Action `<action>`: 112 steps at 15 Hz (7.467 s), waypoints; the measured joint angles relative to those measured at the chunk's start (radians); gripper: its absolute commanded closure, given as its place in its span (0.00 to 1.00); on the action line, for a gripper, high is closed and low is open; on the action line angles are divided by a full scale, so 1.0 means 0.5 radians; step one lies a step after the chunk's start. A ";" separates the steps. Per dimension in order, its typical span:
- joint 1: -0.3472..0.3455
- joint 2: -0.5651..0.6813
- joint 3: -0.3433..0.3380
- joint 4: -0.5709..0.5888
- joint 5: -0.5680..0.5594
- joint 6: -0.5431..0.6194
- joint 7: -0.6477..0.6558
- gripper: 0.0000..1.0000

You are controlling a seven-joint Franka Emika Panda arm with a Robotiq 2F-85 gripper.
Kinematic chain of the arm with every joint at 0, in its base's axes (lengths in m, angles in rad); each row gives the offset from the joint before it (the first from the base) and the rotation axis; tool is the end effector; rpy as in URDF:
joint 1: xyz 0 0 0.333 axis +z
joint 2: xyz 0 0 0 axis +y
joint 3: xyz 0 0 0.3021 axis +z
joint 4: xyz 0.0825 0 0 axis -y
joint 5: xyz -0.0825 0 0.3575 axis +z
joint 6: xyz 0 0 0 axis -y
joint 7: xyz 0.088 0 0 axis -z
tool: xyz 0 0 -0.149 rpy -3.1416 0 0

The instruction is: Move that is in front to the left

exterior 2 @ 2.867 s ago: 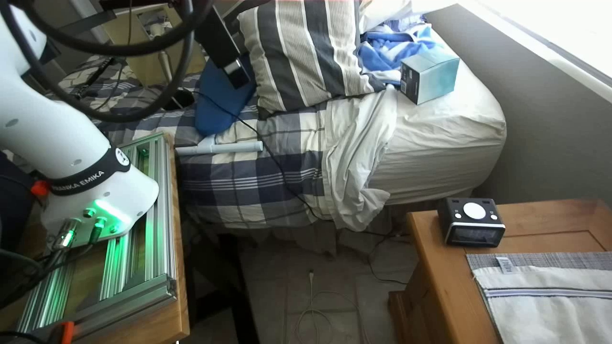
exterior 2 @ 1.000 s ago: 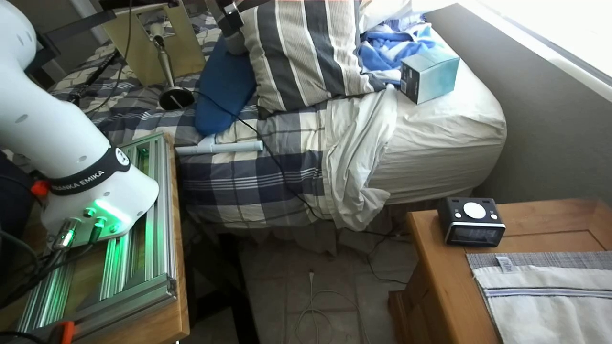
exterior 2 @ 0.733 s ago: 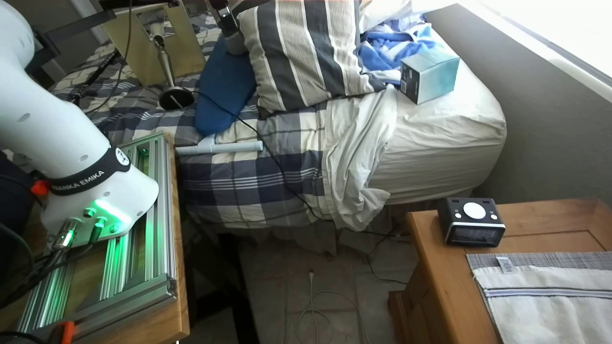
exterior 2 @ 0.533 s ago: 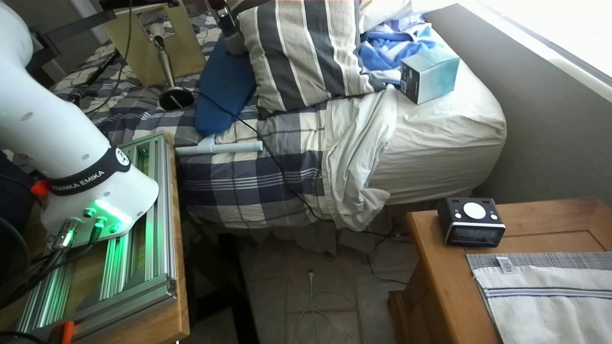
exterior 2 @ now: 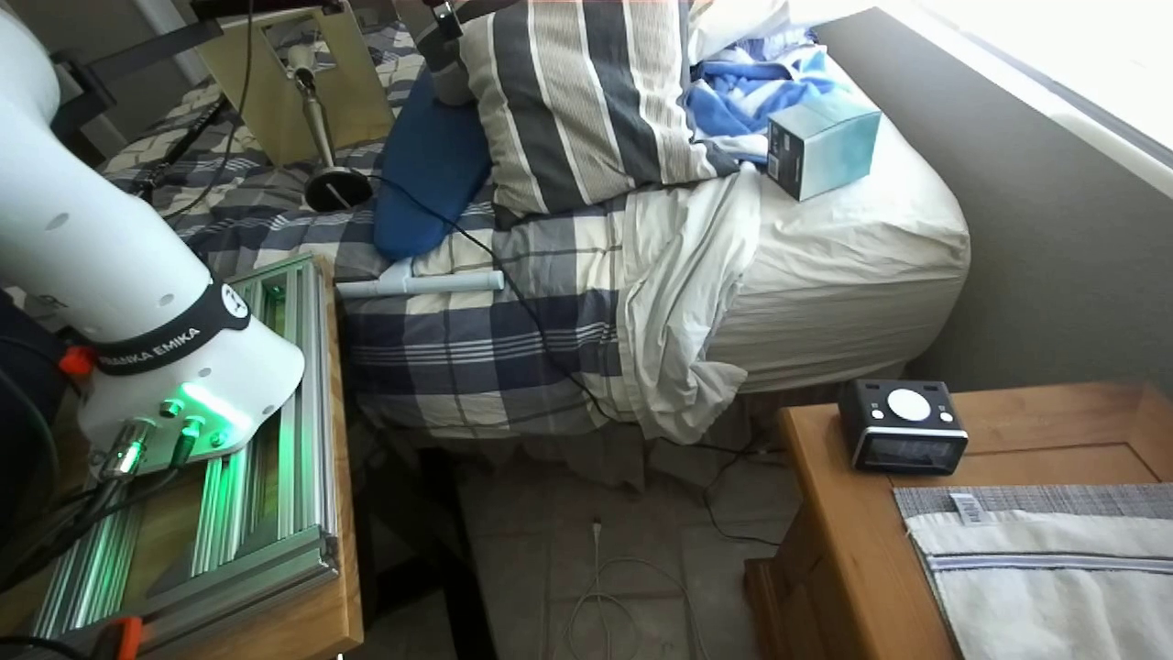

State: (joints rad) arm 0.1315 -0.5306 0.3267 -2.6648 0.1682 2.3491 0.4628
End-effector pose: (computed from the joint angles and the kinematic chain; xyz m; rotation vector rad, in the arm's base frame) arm 0.3452 0.1686 0.3771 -3.0641 0.2111 -0.2981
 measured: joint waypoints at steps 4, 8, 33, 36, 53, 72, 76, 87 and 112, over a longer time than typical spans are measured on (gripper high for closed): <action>0.000 0.000 0.000 0.000 0.000 0.000 0.000 0.00; -0.001 0.003 0.002 0.000 -0.004 -0.002 0.018 0.00; 0.704 2.159 -0.141 2.336 -0.707 -0.227 1.568 0.00; 0.884 2.384 -0.278 2.616 -0.802 -0.223 1.553 0.00; 1.172 2.991 -0.629 3.613 -1.008 -1.043 1.213 0.99; 0.999 2.598 -0.792 4.098 -1.146 -1.584 0.543 0.92; 1.019 2.572 -0.792 4.138 -1.151 -1.584 0.481 0.92; 1.005 2.720 -0.807 4.139 -1.152 -1.415 0.512 0.98; 1.046 3.218 -1.420 4.307 -1.260 -0.433 0.990 0.53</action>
State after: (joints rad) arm 0.6547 1.0782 -0.3835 -0.5111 -0.4616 2.1328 0.9577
